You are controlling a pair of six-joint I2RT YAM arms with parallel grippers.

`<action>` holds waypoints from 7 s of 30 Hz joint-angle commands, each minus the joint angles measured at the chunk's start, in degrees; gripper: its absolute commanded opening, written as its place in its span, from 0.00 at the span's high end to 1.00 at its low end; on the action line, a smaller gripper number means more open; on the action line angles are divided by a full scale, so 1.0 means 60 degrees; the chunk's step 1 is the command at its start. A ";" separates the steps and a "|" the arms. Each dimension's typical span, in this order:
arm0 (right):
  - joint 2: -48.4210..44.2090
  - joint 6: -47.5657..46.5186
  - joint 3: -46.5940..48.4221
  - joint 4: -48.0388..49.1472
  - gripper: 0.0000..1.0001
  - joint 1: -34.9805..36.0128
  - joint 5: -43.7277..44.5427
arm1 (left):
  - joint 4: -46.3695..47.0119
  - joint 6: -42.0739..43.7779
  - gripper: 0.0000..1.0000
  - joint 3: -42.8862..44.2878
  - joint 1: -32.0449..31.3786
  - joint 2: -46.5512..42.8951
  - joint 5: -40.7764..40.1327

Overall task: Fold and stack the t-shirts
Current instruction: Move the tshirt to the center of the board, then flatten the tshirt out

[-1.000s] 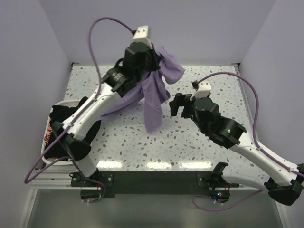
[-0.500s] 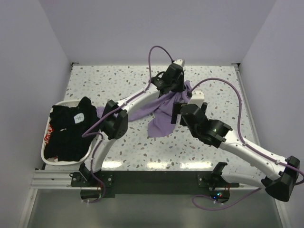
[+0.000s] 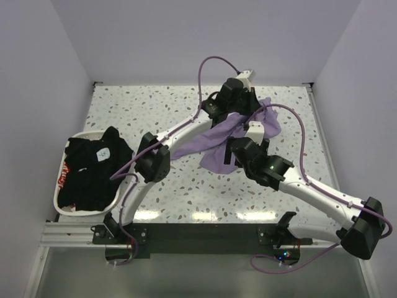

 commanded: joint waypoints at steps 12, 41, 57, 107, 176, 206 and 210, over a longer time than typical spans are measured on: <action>0.0651 -0.0079 -0.0256 0.0908 0.02 -0.2294 -0.1645 | 0.0561 -0.0709 0.36 -0.5417 0.1572 -0.3771 -0.1721; 0.2263 0.0668 -0.1413 0.2871 0.06 -0.3980 -0.4077 | -0.3032 -0.4385 0.53 -1.2558 0.3301 -0.7658 -0.6809; 0.2336 0.0726 -0.1838 0.3340 0.06 -0.4082 -0.4385 | -0.1024 -0.4210 0.50 -1.2895 0.3946 -0.6587 -0.5958; -0.0432 -0.0049 0.3474 -0.1329 1.00 -0.4477 -0.1734 | -0.2576 -0.0915 1.00 -0.9016 0.4488 -1.1037 -0.5945; -0.0402 -0.0153 -0.2452 0.0457 0.09 -0.8550 -0.5631 | 0.0282 -0.1852 0.57 -1.4317 0.6041 -0.9487 -0.2706; 0.8105 -0.0547 0.5115 0.1642 0.14 -0.8521 -0.3989 | 0.1144 0.0317 0.53 -0.5779 0.4664 -0.2136 -0.1330; 0.9014 -0.0928 0.6085 0.1275 0.15 -0.8448 -0.3814 | 0.1115 0.0332 0.53 -0.5001 0.4679 -0.1212 -0.1388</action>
